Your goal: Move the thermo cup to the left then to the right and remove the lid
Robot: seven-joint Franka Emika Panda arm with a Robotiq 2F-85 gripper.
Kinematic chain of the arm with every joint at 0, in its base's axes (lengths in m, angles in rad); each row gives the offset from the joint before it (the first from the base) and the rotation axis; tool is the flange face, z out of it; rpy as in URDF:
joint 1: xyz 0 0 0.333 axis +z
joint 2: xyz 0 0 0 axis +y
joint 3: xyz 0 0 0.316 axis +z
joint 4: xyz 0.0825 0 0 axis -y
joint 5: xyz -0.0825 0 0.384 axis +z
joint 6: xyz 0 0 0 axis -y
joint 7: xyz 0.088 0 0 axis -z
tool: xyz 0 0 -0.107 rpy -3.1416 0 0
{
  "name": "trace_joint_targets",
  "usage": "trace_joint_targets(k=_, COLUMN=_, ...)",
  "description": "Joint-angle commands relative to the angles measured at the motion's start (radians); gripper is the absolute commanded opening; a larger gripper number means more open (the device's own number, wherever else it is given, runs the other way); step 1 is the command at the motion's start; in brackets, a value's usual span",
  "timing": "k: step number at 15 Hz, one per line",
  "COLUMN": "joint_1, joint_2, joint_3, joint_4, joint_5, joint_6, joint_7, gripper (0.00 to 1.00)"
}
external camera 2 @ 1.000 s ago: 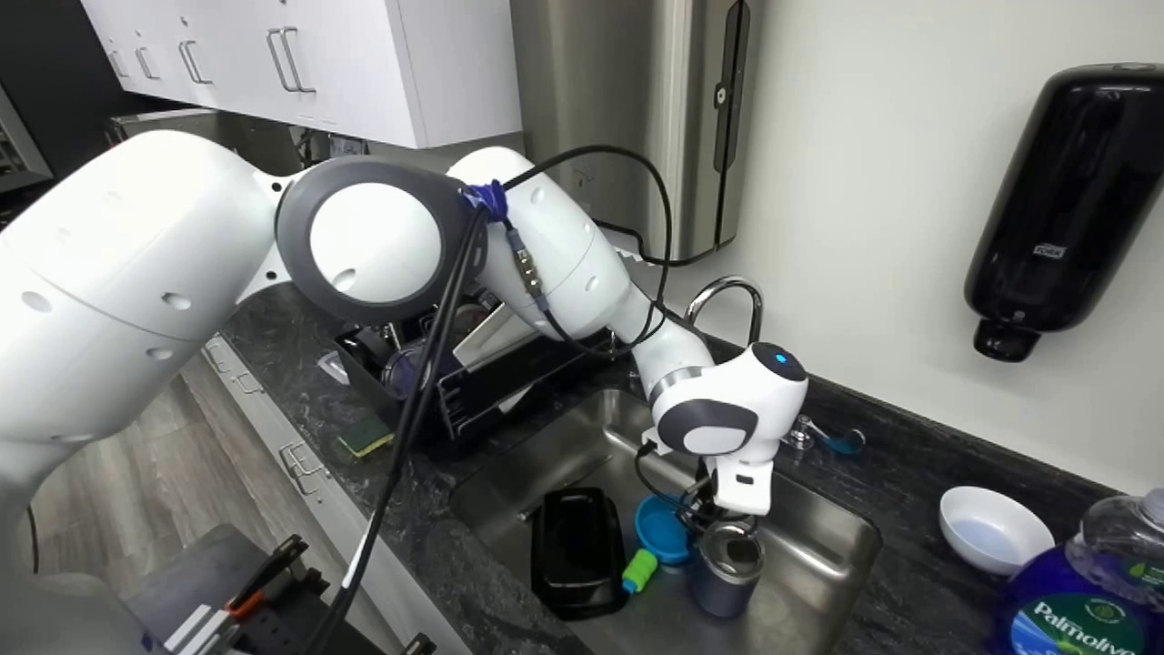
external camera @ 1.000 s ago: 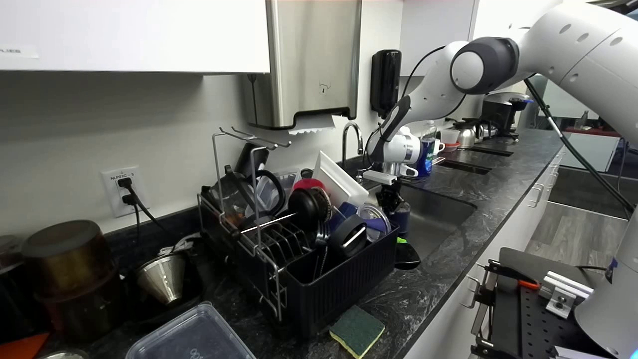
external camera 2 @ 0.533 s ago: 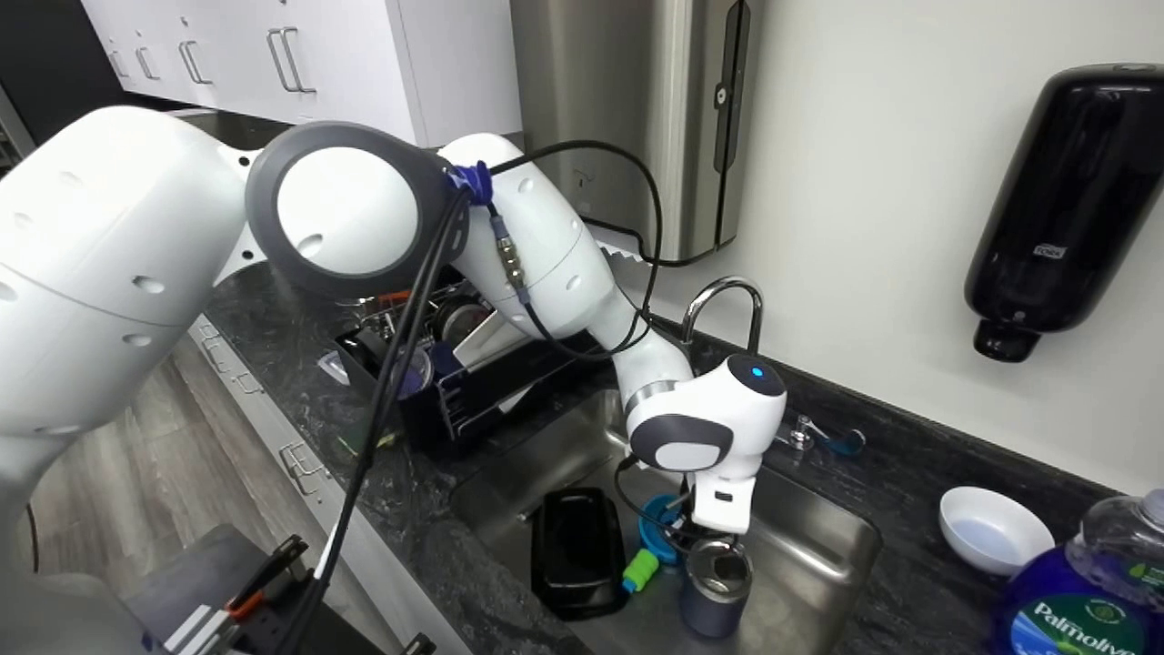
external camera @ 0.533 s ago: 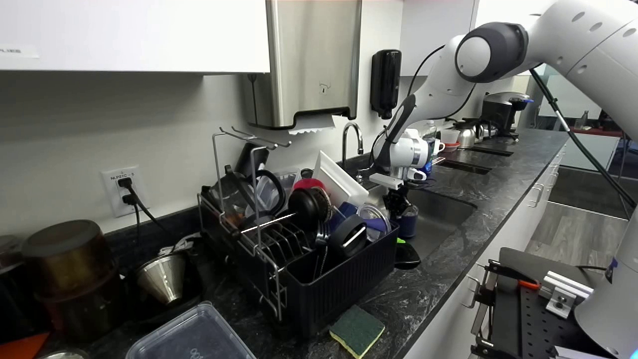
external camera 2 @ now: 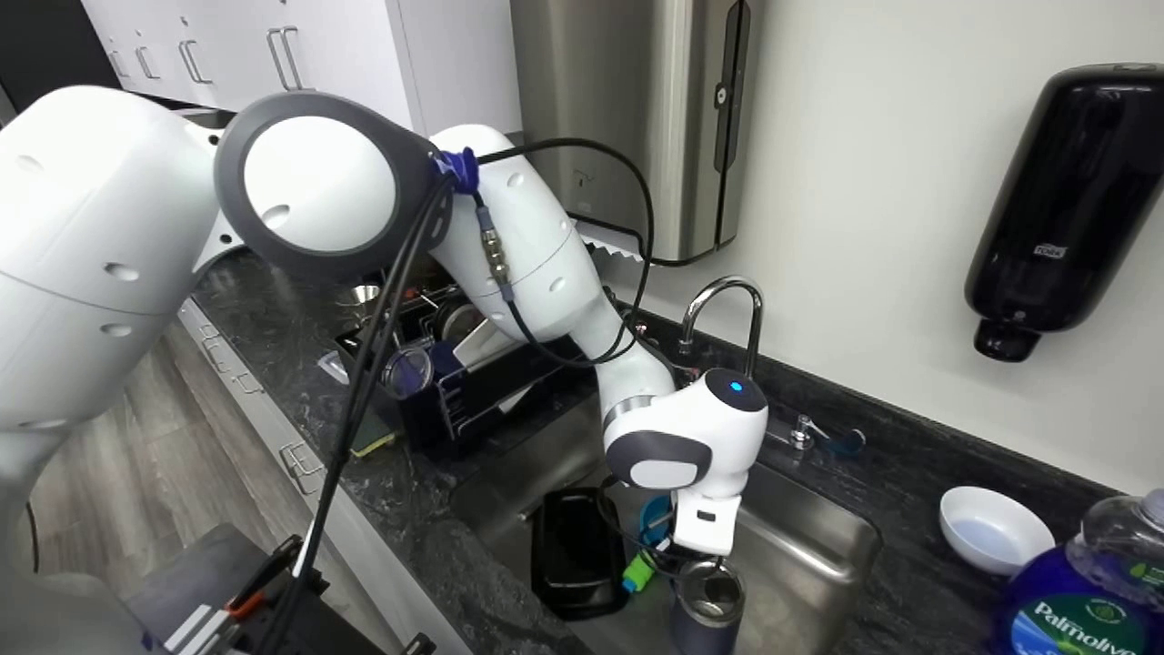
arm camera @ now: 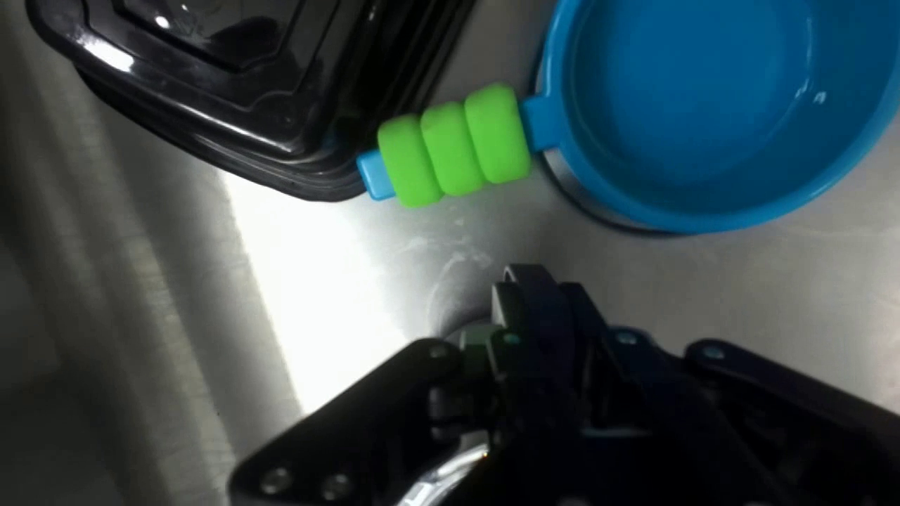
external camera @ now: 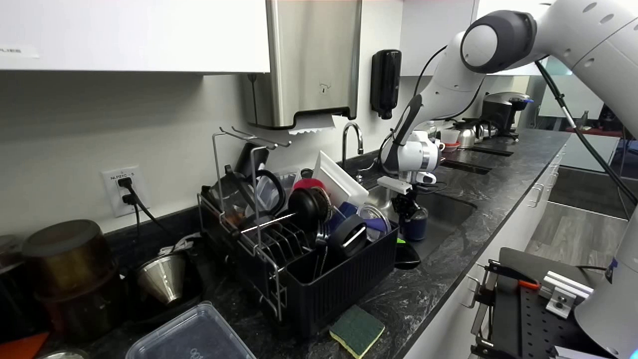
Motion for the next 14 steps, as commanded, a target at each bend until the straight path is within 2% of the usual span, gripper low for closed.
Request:
trace_joint_targets(k=1, joint_1=0.000, joint_2=-0.040, joint_3=0.014, joint_4=-0.081, joint_5=0.029, joint_6=0.045, joint_7=-0.009, gripper=0.04)
trace_joint_targets(k=7, joint_1=0.012, joint_2=-0.097, joint_3=0.049, joint_4=-0.159, joint_5=0.070, joint_6=0.076, joint_7=-0.012, gripper=0.04)
trace_joint_targets(k=14, joint_1=0.070, joint_2=-0.126, joint_3=0.067, joint_4=-0.201, joint_5=0.117, joint_6=0.094, joint_7=0.004, gripper=0.04)
